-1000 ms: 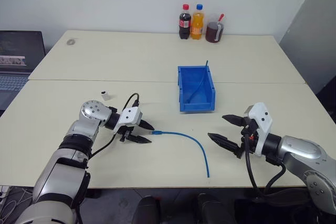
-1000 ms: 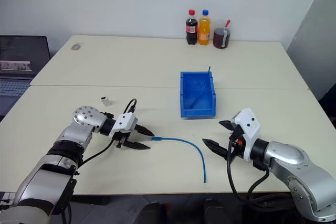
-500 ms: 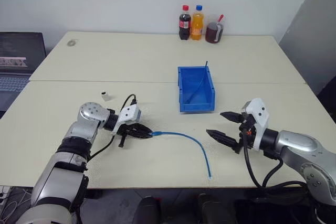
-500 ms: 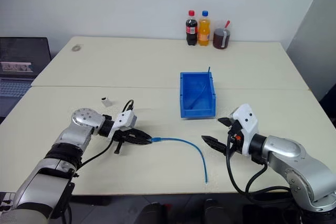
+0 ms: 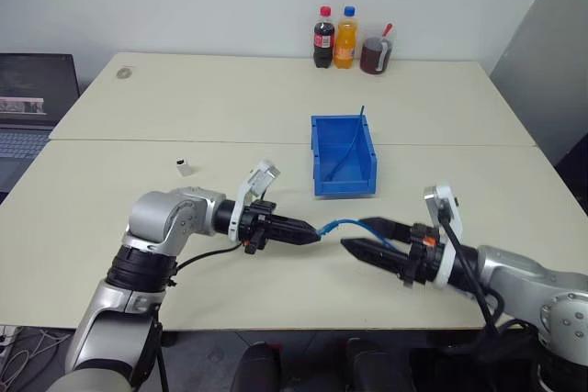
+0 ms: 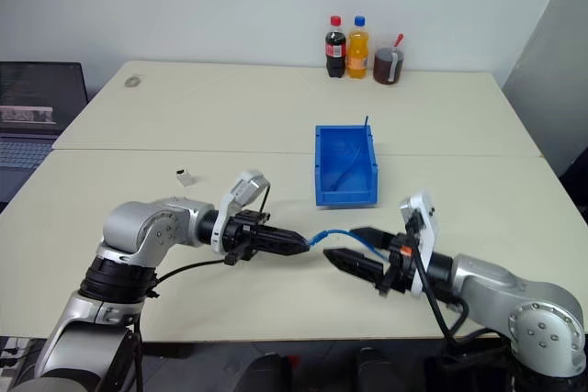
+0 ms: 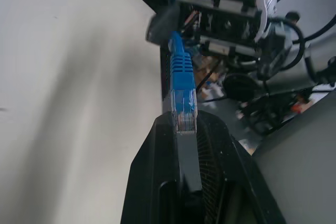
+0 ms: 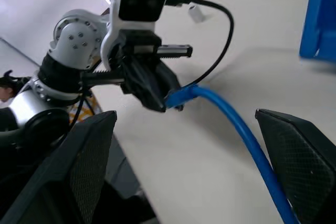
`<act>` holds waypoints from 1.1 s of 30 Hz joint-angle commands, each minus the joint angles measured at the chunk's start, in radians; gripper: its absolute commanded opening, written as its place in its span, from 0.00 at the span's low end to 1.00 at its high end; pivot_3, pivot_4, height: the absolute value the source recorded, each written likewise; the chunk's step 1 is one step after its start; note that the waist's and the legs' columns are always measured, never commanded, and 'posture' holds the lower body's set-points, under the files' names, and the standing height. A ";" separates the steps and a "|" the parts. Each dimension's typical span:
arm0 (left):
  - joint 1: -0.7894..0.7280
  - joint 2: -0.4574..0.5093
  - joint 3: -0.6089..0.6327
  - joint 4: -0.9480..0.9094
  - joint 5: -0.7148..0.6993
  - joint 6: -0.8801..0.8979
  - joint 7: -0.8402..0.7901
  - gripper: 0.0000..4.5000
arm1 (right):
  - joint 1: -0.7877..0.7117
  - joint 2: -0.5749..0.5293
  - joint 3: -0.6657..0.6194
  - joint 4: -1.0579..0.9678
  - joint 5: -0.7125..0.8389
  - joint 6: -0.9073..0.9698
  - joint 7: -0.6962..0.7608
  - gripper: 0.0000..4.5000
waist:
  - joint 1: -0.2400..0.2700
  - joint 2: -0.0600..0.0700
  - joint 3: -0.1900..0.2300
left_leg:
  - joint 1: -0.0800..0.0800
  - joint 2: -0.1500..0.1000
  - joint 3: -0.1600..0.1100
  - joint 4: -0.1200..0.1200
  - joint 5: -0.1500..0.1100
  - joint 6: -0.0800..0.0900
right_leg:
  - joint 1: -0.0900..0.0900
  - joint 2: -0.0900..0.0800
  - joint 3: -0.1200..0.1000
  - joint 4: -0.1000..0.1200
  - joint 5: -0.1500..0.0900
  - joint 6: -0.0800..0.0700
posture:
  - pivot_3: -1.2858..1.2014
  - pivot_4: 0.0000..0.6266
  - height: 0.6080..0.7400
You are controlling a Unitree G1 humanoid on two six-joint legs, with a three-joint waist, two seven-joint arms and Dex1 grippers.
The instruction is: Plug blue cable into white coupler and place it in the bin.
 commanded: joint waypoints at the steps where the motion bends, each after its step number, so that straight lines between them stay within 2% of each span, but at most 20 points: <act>1: 0.010 -0.003 0.041 -0.059 -0.071 0.052 0.053 0.04 | 0.027 -0.052 0.038 -0.034 0.177 -0.059 -0.044 1.00 | -0.005 0.000 0.000 | 0.001 0.000 0.000 0.000 0.000 0.000 | 0.000 0.000 0.001 0.000 0.000 0.000 | 0.52 0.24 1.00; 3: 0.019 -0.001 0.043 -0.070 -0.087 0.050 0.071 0.04 | 0.030 -0.080 0.056 -0.034 0.204 -0.090 -0.075 1.00 | -0.010 0.000 0.000 | 0.001 0.000 0.000 0.000 0.000 0.000 | 0.000 0.000 0.001 0.001 0.000 0.000 | 0.52 0.24 1.00; 6: 0.039 0.016 0.030 -0.083 -0.092 0.026 0.075 0.04 | 0.008 -0.112 0.056 -0.013 0.049 -0.132 -0.103 1.00 | -0.013 0.000 0.000 | 0.002 0.000 0.000 0.000 0.000 0.000 | 0.001 0.000 0.001 0.001 0.000 0.000 | 0.52 0.24 1.00; 10: 0.055 0.048 0.006 -0.102 -0.096 -0.005 0.057 0.04 | -0.045 -0.201 0.016 0.056 -0.093 -0.180 -0.041 1.00 | -0.013 0.000 0.000 | 0.002 0.000 0.000 0.000 0.000 0.000 | 0.000 0.000 0.001 -0.001 0.000 0.000 | 0.52 0.24 1.00; 19: 0.055 0.057 -0.016 -0.096 -0.100 -0.040 0.065 0.04 | -0.119 -0.278 -0.009 0.125 -0.187 -0.224 0.074 1.00 | -0.001 0.000 0.000 | -0.001 -0.001 0.001 -0.001 0.000 0.000 | 0.000 0.000 0.001 -0.006 0.000 0.001 | 0.52 0.24 1.00; 22: 0.064 0.069 -0.027 -0.093 -0.089 -0.059 0.065 0.04 | -0.213 -0.271 -0.069 0.189 -0.103 -0.229 0.026 1.00 | -0.002 0.000 0.000 | 0.000 -0.001 0.002 -0.001 0.000 0.000 | 0.000 0.000 0.001 -0.005 0.001 0.001 | 0.52 0.24 1.00; 27: 0.062 0.062 -0.033 -0.089 -0.092 -0.067 0.084 0.04 | -0.365 -0.270 -0.079 0.216 0.265 -0.248 -0.136 1.00 | -0.001 0.000 0.001 | 0.000 -0.001 0.002 0.000 0.000 0.000 | 0.000 0.000 0.002 -0.005 0.002 0.002 | 0.52 0.24 1.00; 30: 0.051 0.051 -0.034 -0.081 -0.095 -0.068 0.096 0.04 | -0.331 -0.309 -0.021 0.136 0.435 -0.251 -0.179 1.00 | 0.002 0.000 0.001 | -0.001 0.000 0.002 -0.001 0.000 0.000 | 0.000 0.000 0.002 -0.006 0.001 0.001 | 0.52 0.24 1.00; 33: 0.036 0.031 -0.024 -0.061 -0.095 -0.070 0.119 0.04 | -0.197 -0.340 0.021 0.048 0.455 -0.234 -0.166 1.00 | 0.010 0.000 0.001 | -0.005 0.000 0.000 -0.001 0.000 0.000 | 0.000 -0.001 -0.001 -0.007 0.000 0.000 | 0.52 0.24 1.00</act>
